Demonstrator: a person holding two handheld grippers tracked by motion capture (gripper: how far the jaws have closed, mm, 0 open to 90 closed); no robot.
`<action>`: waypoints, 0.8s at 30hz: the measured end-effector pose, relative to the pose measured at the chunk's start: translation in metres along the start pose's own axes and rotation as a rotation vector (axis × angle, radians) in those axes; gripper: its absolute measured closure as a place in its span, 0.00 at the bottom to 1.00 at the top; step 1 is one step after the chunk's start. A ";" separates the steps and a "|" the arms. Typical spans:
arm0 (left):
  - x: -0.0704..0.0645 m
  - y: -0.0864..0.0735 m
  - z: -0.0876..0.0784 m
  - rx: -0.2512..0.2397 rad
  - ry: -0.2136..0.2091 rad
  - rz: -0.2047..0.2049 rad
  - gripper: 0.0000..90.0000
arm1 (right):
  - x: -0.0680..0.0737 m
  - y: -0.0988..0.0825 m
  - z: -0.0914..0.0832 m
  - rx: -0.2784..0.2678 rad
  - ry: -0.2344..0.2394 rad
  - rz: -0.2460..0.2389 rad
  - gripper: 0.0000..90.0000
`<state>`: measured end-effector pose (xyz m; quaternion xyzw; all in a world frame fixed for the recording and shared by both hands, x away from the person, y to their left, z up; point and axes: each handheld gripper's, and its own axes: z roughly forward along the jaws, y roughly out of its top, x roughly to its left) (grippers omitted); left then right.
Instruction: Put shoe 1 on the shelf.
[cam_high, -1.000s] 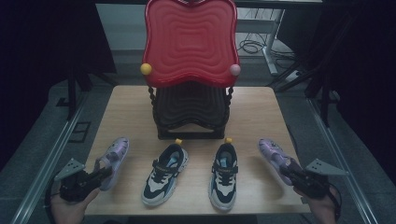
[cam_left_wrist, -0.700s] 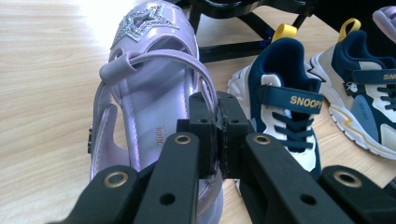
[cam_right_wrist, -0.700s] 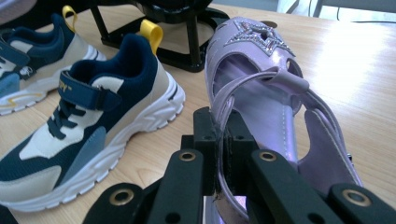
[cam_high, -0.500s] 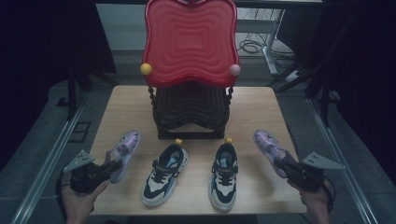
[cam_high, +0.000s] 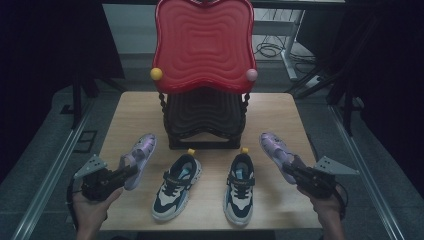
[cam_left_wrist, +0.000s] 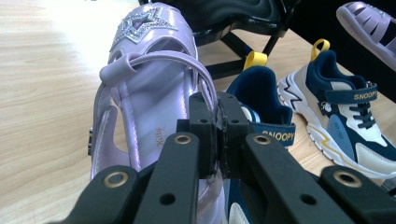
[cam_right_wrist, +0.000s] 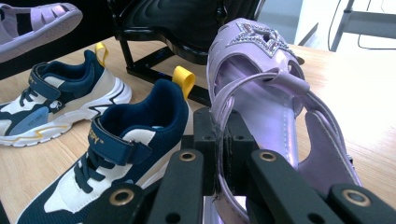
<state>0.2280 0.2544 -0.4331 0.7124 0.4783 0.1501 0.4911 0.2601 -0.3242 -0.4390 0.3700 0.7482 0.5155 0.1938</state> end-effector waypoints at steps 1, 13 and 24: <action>-0.001 0.001 0.001 -0.002 -0.001 0.002 0.96 | 0.000 0.000 0.001 -0.002 0.003 -0.003 0.96; -0.013 0.017 0.012 -0.020 -0.039 0.031 0.96 | 0.011 0.014 0.016 -0.048 0.045 -0.025 0.96; -0.019 0.032 0.023 -0.028 -0.071 0.070 0.96 | 0.025 0.026 0.034 -0.067 0.087 -0.040 0.96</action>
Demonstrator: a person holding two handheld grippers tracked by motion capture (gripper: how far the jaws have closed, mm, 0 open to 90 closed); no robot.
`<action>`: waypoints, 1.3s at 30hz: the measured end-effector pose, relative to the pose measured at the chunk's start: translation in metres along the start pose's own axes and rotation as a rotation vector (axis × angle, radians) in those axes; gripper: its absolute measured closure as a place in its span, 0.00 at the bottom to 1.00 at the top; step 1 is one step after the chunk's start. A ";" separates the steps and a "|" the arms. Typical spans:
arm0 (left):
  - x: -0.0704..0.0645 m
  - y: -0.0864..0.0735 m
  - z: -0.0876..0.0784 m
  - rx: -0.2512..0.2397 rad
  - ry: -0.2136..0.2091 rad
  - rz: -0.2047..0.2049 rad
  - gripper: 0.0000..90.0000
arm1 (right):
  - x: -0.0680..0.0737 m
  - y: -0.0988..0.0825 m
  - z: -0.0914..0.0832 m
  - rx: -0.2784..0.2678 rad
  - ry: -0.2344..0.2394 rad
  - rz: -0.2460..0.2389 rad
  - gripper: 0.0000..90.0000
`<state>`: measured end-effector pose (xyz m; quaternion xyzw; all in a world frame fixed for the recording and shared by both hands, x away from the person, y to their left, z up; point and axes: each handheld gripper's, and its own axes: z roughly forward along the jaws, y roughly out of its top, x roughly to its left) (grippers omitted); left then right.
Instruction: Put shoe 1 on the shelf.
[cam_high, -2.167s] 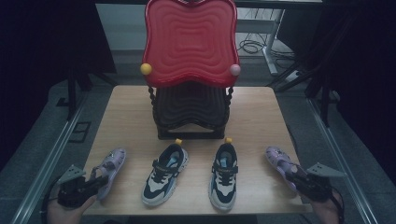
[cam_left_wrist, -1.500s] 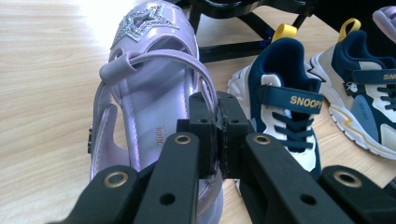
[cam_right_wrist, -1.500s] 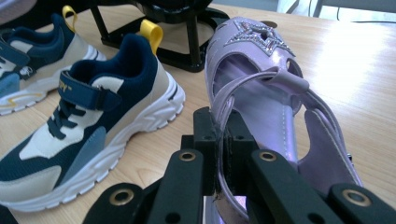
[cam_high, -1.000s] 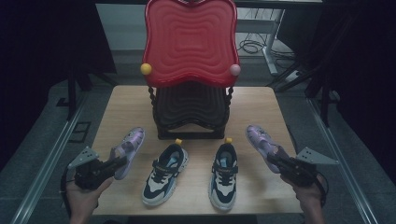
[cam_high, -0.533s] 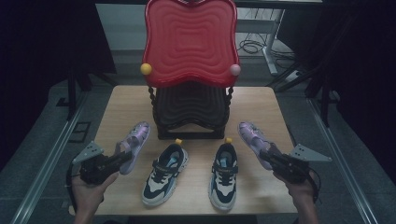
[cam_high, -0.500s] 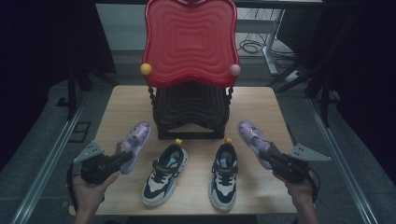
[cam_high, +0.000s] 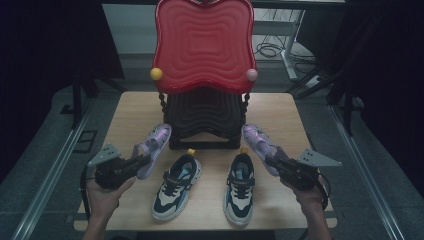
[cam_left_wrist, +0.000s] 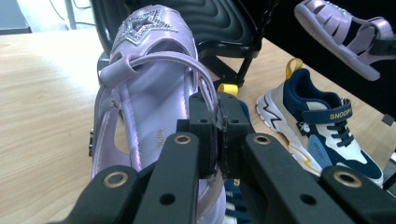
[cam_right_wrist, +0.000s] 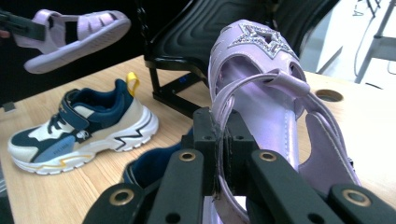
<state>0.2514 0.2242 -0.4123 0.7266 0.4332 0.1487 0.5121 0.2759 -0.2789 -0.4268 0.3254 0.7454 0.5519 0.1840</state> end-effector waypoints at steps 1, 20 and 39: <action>0.000 0.000 0.001 -0.001 -0.002 0.002 0.96 | 0.001 0.000 0.002 -0.003 0.004 -0.004 0.96; -0.004 0.017 0.023 -0.033 -0.044 0.010 0.96 | 0.015 0.023 0.040 -0.011 0.041 -0.021 0.96; -0.015 0.040 0.058 -0.053 -0.036 0.073 0.96 | 0.018 0.035 0.071 -0.019 0.031 -0.009 0.96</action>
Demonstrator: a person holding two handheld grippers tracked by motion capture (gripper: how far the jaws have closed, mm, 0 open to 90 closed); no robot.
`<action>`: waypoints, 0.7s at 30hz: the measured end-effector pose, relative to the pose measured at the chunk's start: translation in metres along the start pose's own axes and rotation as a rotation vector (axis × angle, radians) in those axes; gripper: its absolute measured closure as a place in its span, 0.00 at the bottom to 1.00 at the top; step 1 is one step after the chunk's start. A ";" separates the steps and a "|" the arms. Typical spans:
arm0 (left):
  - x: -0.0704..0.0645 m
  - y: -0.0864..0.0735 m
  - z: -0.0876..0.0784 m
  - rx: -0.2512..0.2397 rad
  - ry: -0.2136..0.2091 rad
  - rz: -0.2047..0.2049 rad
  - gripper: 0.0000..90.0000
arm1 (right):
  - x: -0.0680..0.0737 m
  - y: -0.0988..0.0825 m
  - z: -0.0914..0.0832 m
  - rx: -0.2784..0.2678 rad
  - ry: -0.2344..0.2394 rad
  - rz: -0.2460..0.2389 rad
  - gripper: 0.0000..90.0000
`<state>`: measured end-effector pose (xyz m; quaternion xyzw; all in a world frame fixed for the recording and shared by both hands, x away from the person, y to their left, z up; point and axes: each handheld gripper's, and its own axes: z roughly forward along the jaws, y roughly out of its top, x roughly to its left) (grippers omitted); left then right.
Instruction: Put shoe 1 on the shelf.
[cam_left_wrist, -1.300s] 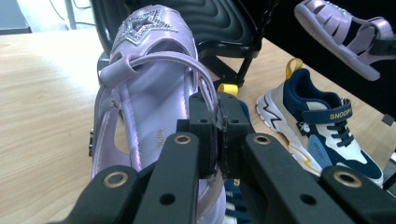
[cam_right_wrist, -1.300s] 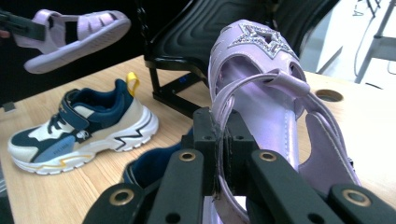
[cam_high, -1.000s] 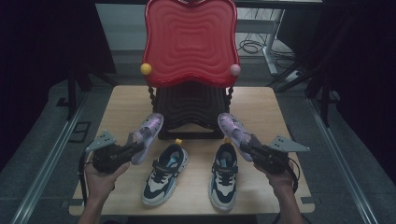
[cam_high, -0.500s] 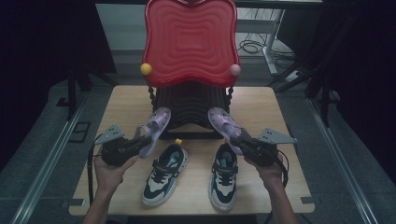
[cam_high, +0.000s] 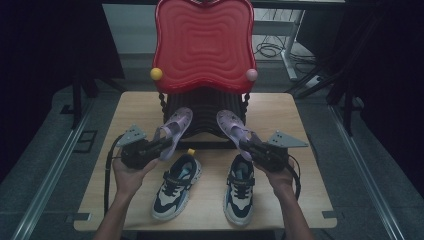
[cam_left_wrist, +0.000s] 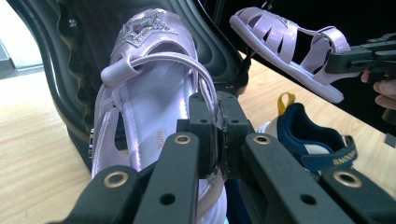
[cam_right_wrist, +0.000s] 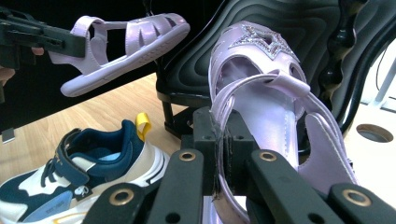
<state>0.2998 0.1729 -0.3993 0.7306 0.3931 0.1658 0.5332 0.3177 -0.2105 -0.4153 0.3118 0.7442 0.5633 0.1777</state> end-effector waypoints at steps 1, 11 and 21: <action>0.000 0.002 0.003 0.001 0.001 0.006 0.96 | 0.000 0.000 0.001 0.000 -0.001 0.001 0.96; 0.002 0.012 0.024 -0.004 0.009 0.026 0.96 | -0.004 0.000 0.019 -0.011 -0.034 0.027 0.96; 0.003 0.021 0.038 -0.023 0.027 0.052 0.96 | -0.004 0.004 0.035 -0.026 -0.057 0.041 0.96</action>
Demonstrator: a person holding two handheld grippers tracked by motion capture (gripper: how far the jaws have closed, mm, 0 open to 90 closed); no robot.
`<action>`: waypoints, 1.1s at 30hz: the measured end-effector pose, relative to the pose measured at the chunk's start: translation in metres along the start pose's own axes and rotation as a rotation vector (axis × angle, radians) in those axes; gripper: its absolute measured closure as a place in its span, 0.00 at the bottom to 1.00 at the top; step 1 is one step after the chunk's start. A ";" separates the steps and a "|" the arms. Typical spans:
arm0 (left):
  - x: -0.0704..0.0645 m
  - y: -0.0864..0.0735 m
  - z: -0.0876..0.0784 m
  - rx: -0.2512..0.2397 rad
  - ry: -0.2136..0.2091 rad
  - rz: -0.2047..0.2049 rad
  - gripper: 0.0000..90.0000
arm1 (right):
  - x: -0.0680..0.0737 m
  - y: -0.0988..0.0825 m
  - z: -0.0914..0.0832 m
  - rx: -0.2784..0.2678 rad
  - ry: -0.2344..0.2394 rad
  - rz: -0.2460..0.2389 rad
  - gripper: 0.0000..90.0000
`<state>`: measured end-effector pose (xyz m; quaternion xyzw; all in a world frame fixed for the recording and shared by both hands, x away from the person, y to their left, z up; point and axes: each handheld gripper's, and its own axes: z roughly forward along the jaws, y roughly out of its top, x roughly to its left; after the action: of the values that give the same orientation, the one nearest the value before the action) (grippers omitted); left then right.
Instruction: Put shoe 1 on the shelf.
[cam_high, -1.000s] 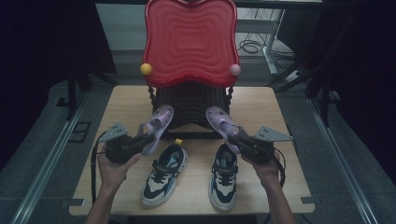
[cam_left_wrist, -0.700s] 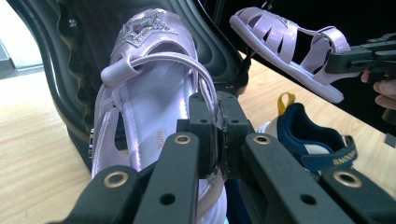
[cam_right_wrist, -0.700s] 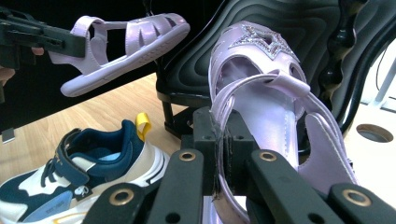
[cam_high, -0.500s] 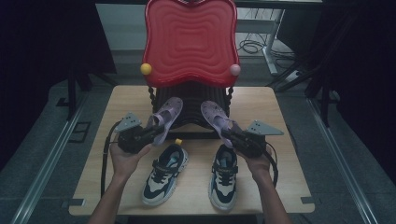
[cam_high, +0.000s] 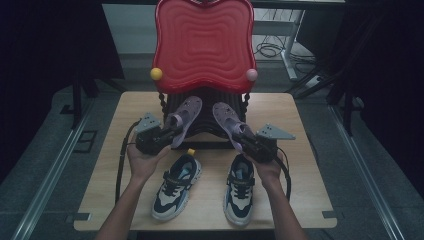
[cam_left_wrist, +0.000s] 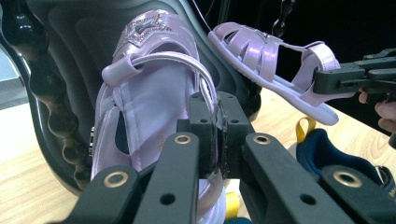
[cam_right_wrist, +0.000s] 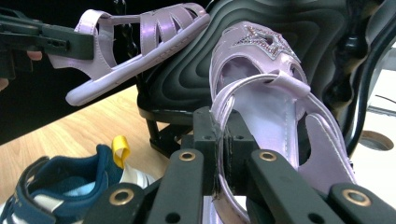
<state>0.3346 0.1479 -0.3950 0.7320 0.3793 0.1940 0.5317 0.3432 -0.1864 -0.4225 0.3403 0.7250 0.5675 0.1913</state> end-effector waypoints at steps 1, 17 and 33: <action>0.000 0.000 0.001 0.002 0.003 0.002 0.96 | 0.000 0.000 0.002 -0.002 -0.002 0.000 0.96; 0.006 0.004 0.020 -0.011 0.024 0.023 0.96 | 0.002 0.007 0.026 -0.015 -0.038 0.001 0.96; 0.010 0.008 0.035 -0.019 0.053 0.026 0.96 | 0.000 0.014 0.039 -0.044 -0.074 0.015 0.96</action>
<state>0.3681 0.1327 -0.4013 0.7265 0.3817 0.2239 0.5257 0.3736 -0.1576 -0.4203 0.3621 0.7021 0.5717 0.2215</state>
